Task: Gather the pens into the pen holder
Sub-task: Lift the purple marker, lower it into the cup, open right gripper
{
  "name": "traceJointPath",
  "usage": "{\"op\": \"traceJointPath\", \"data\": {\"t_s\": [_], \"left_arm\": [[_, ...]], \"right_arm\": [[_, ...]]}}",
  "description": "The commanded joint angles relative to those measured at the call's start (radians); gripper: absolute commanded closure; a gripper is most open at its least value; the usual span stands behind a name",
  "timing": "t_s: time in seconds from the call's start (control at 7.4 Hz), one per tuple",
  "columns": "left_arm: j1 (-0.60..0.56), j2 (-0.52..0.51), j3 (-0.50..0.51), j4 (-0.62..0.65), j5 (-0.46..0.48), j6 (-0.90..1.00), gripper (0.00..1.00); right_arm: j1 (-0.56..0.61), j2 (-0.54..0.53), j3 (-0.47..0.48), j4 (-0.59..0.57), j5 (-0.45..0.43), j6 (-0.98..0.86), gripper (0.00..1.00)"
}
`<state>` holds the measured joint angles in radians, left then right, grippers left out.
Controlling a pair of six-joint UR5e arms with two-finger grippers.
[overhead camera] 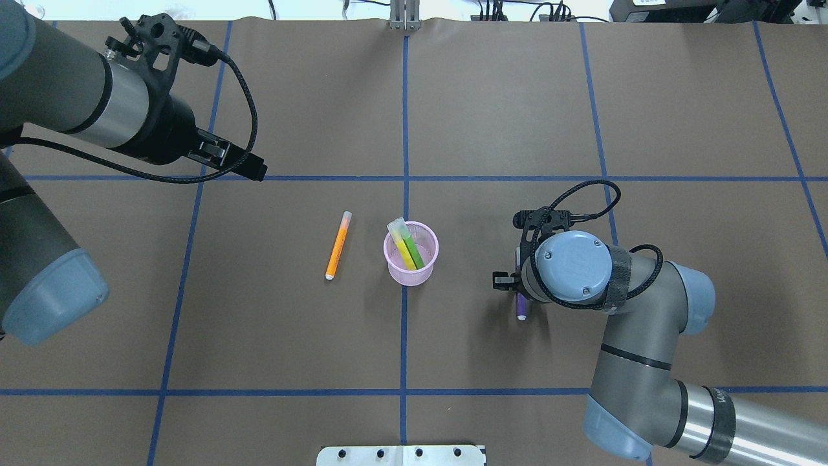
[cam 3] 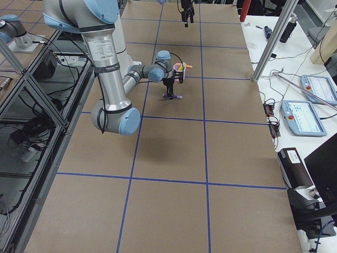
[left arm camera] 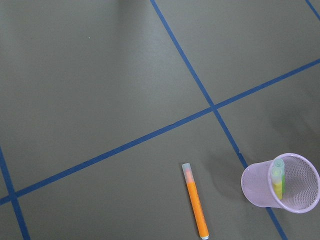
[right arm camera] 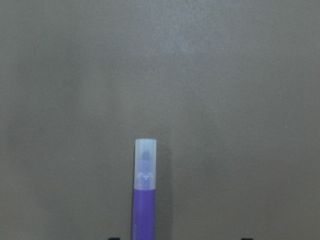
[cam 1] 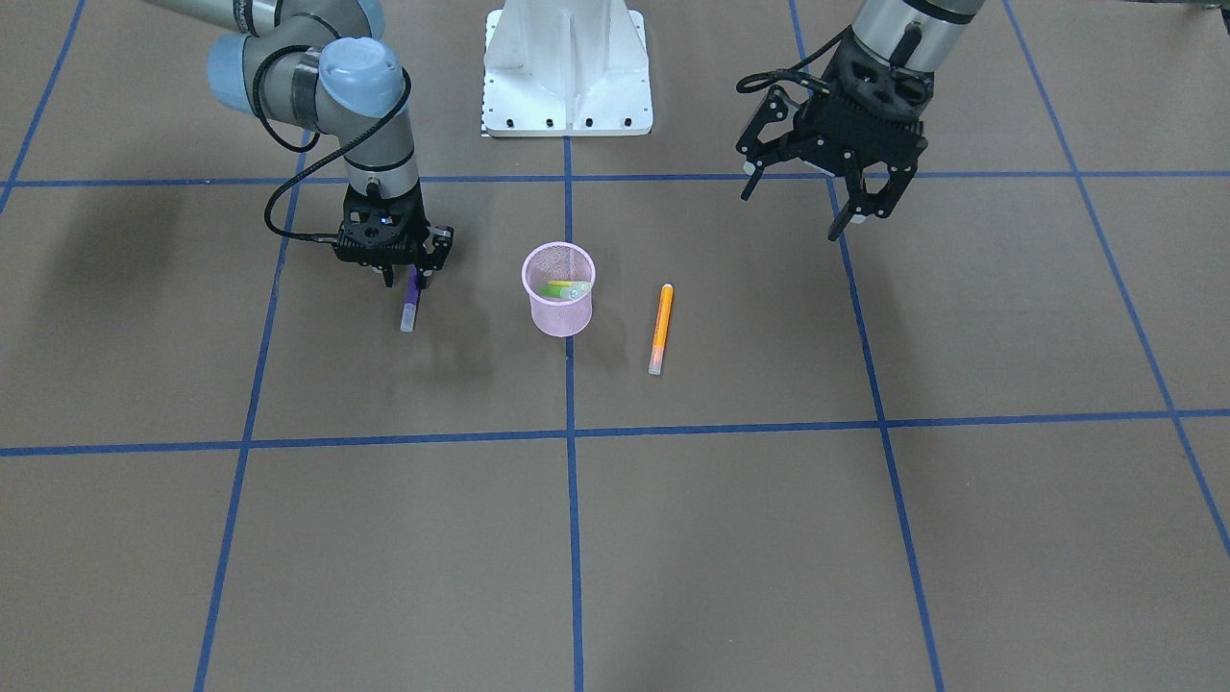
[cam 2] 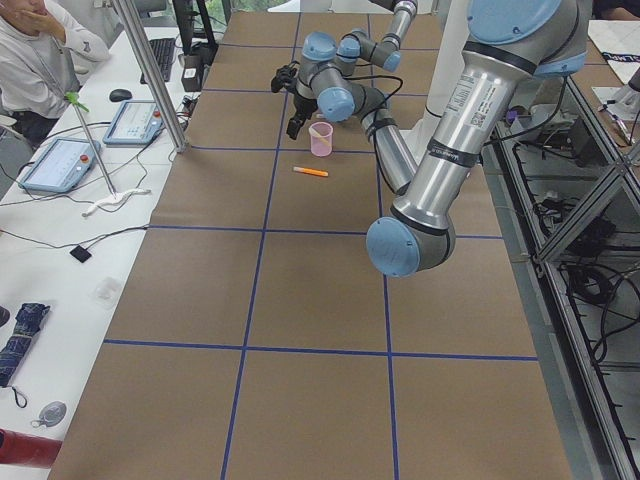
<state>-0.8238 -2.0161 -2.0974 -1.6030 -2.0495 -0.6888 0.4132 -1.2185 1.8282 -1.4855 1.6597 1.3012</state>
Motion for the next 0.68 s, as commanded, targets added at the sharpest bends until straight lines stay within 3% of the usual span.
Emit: {"op": "traceJointPath", "data": {"t_s": [0.0, 0.14, 0.54], "left_arm": [[0.0, 0.0, 0.0, 0.0, 0.0, 0.0, 0.0], [0.0, 0.0, -0.001, 0.0, 0.0, 0.0, 0.0], [0.0, 0.0, 0.0, 0.0, 0.0, 0.0, 0.0]], "right_arm": [[-0.001, 0.002, -0.006, 0.001, 0.0, -0.008, 0.51], [-0.001, 0.004, -0.007, 0.001, 0.0, -0.008, 0.54], [-0.001, 0.011, -0.009, 0.001, 0.002, -0.019, 0.82]]}}
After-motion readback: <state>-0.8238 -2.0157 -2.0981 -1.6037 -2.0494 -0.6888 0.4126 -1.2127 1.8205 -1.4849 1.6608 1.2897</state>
